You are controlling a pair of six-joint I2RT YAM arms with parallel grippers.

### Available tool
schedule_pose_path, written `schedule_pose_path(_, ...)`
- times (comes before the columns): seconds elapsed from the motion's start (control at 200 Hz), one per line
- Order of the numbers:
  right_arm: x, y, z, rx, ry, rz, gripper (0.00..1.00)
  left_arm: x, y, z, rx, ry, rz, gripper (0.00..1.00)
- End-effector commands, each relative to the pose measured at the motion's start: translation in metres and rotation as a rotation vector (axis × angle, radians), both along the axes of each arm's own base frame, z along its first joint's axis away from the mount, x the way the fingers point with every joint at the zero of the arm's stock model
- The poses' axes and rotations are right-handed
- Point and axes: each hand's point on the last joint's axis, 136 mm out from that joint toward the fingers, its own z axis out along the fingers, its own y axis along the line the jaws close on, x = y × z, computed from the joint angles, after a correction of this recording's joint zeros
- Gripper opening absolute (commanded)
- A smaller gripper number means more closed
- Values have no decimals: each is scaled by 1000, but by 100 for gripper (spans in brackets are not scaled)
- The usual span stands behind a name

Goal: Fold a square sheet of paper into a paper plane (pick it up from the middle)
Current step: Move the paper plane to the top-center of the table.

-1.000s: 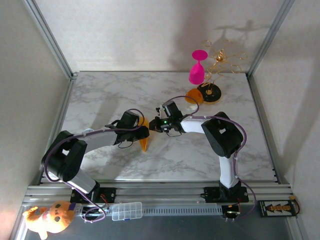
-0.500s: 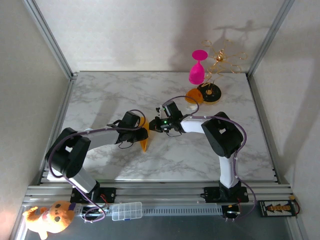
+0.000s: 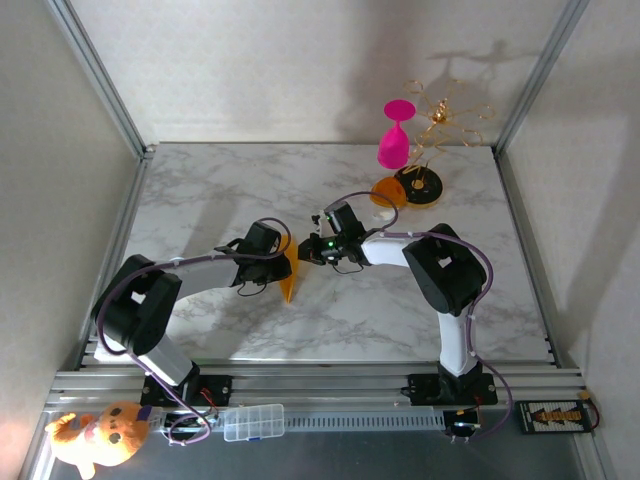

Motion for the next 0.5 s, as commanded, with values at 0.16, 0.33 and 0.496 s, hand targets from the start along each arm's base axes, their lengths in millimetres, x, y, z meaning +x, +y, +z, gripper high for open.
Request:
schedule_pose_path(0.16, 2, 2, 5, 7, -10, 3, 7, 6, 4, 1, 37, 7, 46, 15)
schedule_pose_path(0.33, 3, 3, 6, 11, -11, 4, 7, 6, 2, -2, 24, 26, 49, 9)
schedule_pose_path(0.496, 3, 3, 5, 10, -10, 4, 7, 3, -1, -3, 12, 37, 31, 14)
